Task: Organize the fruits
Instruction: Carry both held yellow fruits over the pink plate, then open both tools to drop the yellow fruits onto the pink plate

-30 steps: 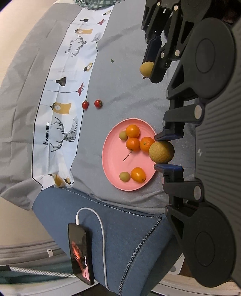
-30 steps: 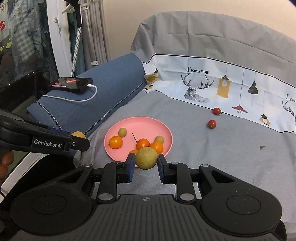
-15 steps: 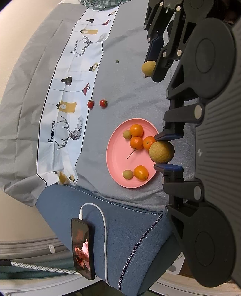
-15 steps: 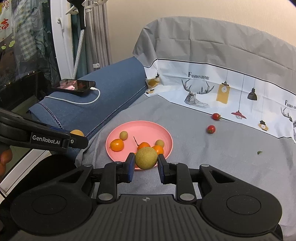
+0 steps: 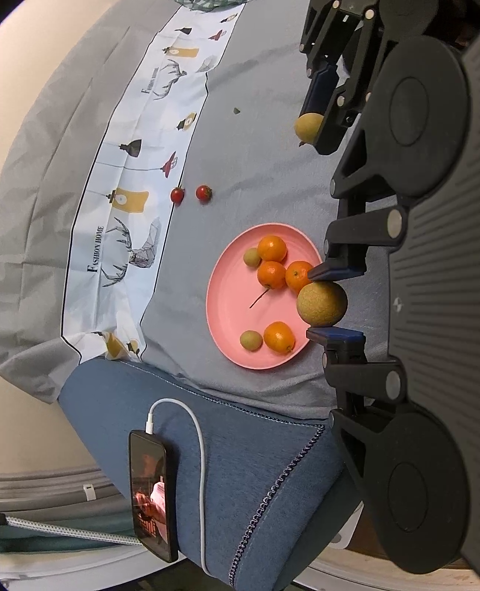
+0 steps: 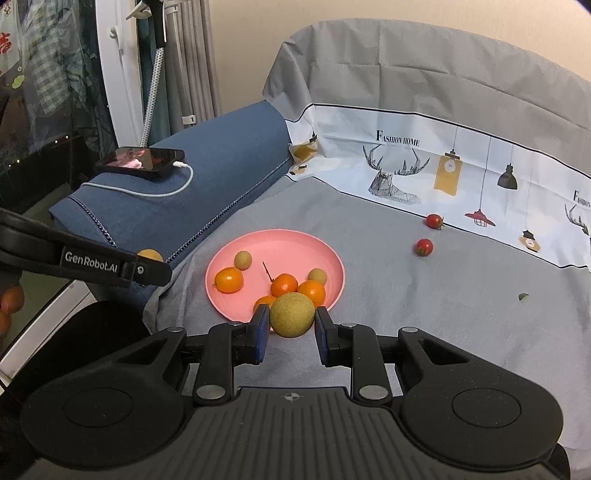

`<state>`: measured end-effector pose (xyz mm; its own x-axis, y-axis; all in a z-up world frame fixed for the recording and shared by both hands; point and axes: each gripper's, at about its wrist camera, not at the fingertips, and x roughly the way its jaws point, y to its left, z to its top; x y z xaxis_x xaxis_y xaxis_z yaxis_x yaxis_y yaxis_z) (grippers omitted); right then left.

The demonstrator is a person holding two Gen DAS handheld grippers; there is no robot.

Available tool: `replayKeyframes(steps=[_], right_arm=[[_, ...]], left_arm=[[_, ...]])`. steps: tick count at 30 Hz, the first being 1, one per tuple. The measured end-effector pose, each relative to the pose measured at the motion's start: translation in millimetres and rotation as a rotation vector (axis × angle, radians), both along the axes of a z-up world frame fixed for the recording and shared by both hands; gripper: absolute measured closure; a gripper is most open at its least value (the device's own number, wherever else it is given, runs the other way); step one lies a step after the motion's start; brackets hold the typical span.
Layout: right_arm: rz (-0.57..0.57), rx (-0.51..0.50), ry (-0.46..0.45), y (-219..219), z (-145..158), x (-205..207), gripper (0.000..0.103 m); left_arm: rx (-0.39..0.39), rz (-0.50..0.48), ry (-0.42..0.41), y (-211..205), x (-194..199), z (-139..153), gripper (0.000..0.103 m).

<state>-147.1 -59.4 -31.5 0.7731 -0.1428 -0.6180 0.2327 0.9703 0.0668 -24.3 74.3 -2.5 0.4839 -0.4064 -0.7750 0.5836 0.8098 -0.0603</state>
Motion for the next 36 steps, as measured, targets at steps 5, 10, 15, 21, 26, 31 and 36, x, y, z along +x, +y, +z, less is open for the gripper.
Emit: replayKeyframes(steps=[5,10,15,21,26,31,36], right_arm=[[0.0,0.004,0.016,-6.1,-7.8,13.6,0.076],[-0.001,0.017,0.026,-14.1,-15.8,33.4,0.076],[0.018,0.013,0.024,-21.3,-22.3,60.3,0.076],[0.026,0.006,0.052,-32.6,-38.3,96.9,0.076],[0.031,-0.001,0.076,-42.5,-52.8,124.0,0.076],[0.046,-0.016,0.093,-47.0,-65.3,143.6,0.076],[0.078,-0.035,0.094,-48.0,-71.9,158.9,0.074]], left_arm=[[0.003,0.008,0.007,-8.1,16.2,-3.4,0.074],[0.012,0.016,0.008,-21.3,36.6,-8.7,0.074],[0.032,0.029,0.008,-37.1,60.2,-16.9,0.074],[0.064,0.054,0.035,-57.6,90.7,-35.1,0.074],[0.096,0.064,0.064,-73.1,114.4,-56.0,0.074],[0.131,0.066,0.076,-83.3,131.5,-74.1,0.074],[0.129,0.053,0.054,-84.4,139.1,-76.2,0.042]])
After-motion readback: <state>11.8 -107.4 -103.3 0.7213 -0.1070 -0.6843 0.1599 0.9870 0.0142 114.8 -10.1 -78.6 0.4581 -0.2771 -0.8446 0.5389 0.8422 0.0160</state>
